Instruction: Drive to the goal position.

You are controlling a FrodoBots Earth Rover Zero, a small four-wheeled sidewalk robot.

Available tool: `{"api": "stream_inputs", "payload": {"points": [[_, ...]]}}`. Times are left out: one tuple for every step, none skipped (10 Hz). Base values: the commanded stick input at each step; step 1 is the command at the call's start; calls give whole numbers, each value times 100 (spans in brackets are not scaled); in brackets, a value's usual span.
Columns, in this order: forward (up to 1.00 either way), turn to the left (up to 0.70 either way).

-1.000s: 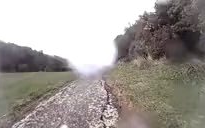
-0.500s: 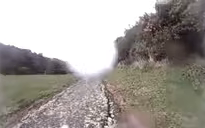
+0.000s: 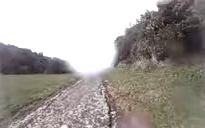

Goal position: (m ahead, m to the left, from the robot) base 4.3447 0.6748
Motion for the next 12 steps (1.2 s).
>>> {"api": "stream_inputs", "payload": {"points": [[70,0],[70,0],[70,0],[70,0],[70,0],[70,0],[70,0],[70,0],[70,0],[70,0],[70,0],[70,0]]}}
